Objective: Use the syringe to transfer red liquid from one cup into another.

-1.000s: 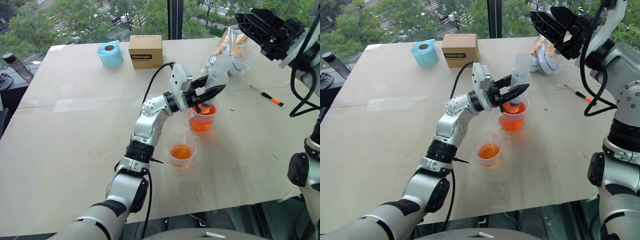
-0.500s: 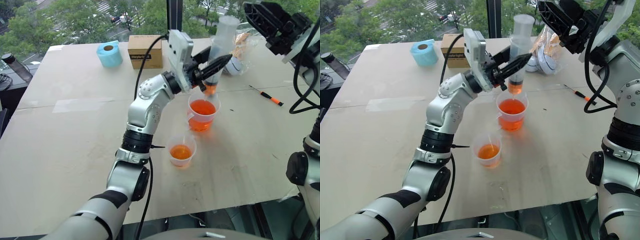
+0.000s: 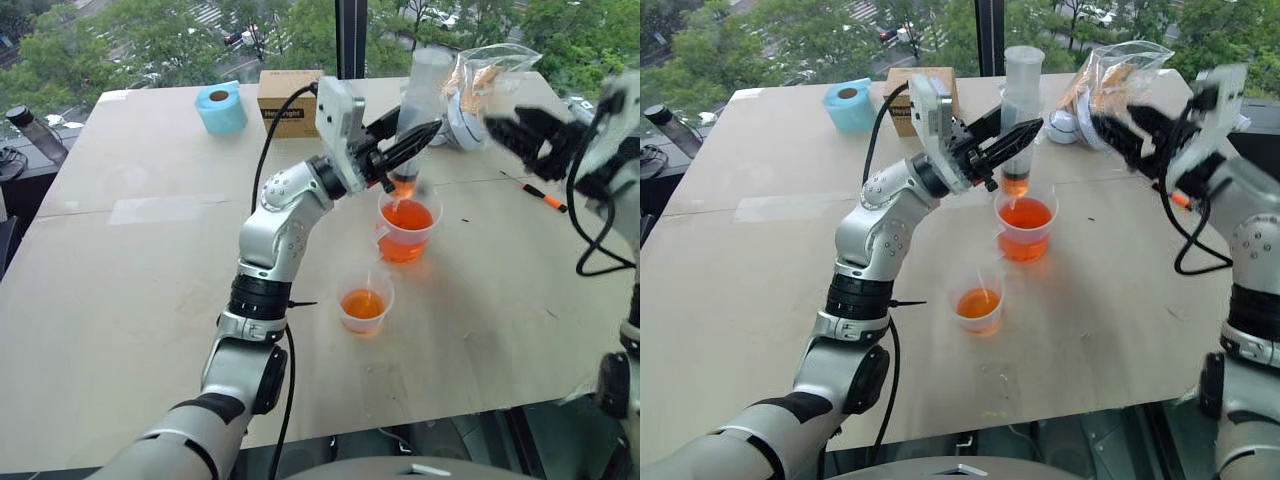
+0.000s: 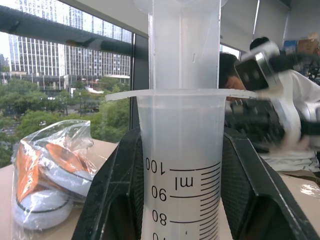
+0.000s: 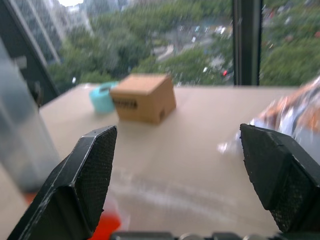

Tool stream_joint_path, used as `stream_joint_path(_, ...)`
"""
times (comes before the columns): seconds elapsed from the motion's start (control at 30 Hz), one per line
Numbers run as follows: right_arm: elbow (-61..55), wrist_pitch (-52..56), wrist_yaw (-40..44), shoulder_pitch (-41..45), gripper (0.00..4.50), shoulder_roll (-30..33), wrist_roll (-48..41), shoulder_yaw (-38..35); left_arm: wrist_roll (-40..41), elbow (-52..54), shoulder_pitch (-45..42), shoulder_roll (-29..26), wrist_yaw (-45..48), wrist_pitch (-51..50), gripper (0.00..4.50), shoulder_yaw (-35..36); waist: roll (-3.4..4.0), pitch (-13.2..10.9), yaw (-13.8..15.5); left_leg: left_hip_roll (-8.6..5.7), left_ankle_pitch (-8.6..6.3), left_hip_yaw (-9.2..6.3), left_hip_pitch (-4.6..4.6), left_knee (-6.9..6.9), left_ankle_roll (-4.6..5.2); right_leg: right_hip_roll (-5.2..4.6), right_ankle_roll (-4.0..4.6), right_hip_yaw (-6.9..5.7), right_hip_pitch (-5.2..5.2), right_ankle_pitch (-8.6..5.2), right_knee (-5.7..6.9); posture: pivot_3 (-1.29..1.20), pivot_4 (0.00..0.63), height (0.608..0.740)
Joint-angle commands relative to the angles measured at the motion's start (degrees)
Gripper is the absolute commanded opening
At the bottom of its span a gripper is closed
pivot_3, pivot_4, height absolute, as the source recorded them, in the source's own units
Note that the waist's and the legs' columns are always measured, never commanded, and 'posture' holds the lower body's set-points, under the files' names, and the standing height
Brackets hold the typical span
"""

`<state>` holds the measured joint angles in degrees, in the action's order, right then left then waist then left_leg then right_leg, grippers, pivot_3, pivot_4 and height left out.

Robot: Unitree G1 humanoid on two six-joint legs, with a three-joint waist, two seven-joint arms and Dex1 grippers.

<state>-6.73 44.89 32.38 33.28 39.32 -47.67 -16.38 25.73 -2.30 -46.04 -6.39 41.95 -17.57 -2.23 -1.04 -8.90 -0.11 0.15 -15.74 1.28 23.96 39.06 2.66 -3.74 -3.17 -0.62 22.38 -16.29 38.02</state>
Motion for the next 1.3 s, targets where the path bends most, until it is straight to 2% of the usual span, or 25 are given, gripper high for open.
stream_joint_path(0.03, -5.4, -1.1, 9.1, -6.2, 4.13, 4.4, 0.5, 1.1, 0.4, 4.1, 0.3, 0.2, -0.1, 2.6, 1.40, 0.4, 0.01, 0.0, 0.2, 0.00, 0.00, -0.03, 0.00, 0.00, 0.00, 0.00, 0.00, -0.01, -0.01, 0.00, -0.03, 0.00, 0.150, 0.740)
stream_joint_path(0.2, -7.6, -1.0, 12.9, -8.6, 4.13, 4.3, -3.1, -1.2, 2.2, 5.3, -1.5, 0.6, -1.8, 2.9, 1.40, 2.3, 0.02, 0.0, -0.1, 0.00, 0.00, 0.02, -0.05, 0.10, 0.00, 0.00, 0.00, 0.07, -0.02, 0.00, 0.08, 0.00, 0.150, 0.740)
stream_joint_path(0.33, -9.2, -1.2, 12.8, -8.6, 4.13, 4.2, -4.5, -2.4, 5.7, 10.1, -3.6, -0.8, -4.3, -2.8, 1.40, 3.9, 0.02, 0.0, -0.1, 0.01, 0.00, -0.11, -0.15, 0.11, 0.00, 0.01, 0.00, 0.00, -0.18, 0.00, 0.04, 0.00, 0.150, 0.740)
stream_joint_path(0.47, -10.3, -0.3, 12.1, -9.0, 4.13, 4.6, -6.1, -3.9, 15.1, 18.6, -3.5, -3.3, -7.1, -11.5, 1.40, 7.3, 0.02, 0.0, -0.1, 0.01, -0.02, -0.11, -0.13, 0.10, 0.02, -0.21, -0.01, 0.00, -0.21, 0.00, -0.04, 0.00, 0.150, 0.740)
stream_joint_path(0.63, -9.8, -0.3, 10.7, -9.6, 4.13, 4.6, -6.2, -5.2, 33.3, 31.1, 3.3, -12.4, -8.5, -25.2, 1.40, 11.5, 0.04, 0.0, -0.5, 0.02, -0.01, -0.15, -0.15, 0.07, 0.01, -0.24, 0.00, -0.01, -0.21, 0.00, -0.03, 0.00, 0.150, 0.740)
stream_joint_path(0.7, -9.3, 0.0, 10.3, -8.6, 4.13, 4.4, -7.0, -5.7, 37.1, 33.6, 6.6, -15.6, -9.0, -27.2, 1.40, 13.1, 0.04, 0.0, -0.5, 0.03, -0.01, -0.15, -0.17, 0.10, 0.01, -0.25, 0.00, -0.02, -0.23, 0.00, -0.01, 0.00, 0.150, 0.740)
stream_joint_path(0.8, -8.4, 1.0, 10.2, -6.3, 4.13, 4.6, -9.5, -6.7, 38.1, 36.0, 11.0, -20.0, -7.9, -27.5, 1.40, 13.8, 0.04, 0.0, -0.5, 0.02, -0.01, -0.15, -0.26, 0.15, 0.01, -0.23, 0.00, -0.02, -0.31, 0.00, 0.03, 0.00, 0.150, 0.740)
stream_joint_path(0.93, -7.1, 4.0, 11.6, -1.8, 4.13, 5.3, -14.7, -7.1, 36.7, 37.6, 16.6, -22.0, -6.6, -25.7, 1.40, 12.2, 0.05, 0.0, -0.4, 0.01, -0.01, -0.15, -0.27, 0.16, 0.01, -0.17, 0.00, -0.04, -0.35, 0.00, 0.01, 0.00, 0.150, 0.740)
stream_joint_path(1.03, -7.4, 6.8, 12.2, 1.1, 4.13, 5.3, -18.8, -5.9, 33.7, 37.7, 19.5, -21.2, -5.5, -23.5, 1.40, 9.6, 0.05, 0.0, -0.2, 0.01, -0.01, -0.18, -0.24, 0.15, 0.02, -0.17, 0.00, -0.07, -0.34, 0.00, -0.02, 0.00, 0.150, 0.740)
stream_joint_path(1.3, -8.0, 10.2, 11.8, 9.4, 4.13, 4.1, -22.5, -1.1, 25.9, 34.8, 22.0, -20.3, 1.3, -17.3, 1.40, 3.0, 0.05, 0.0, -0.1, 0.00, -0.02, -0.17, -0.24, 0.14, 0.03, -0.18, 0.00, -0.06, -0.35, 0.00, -0.03, 0.00, 0.150, 0.740)
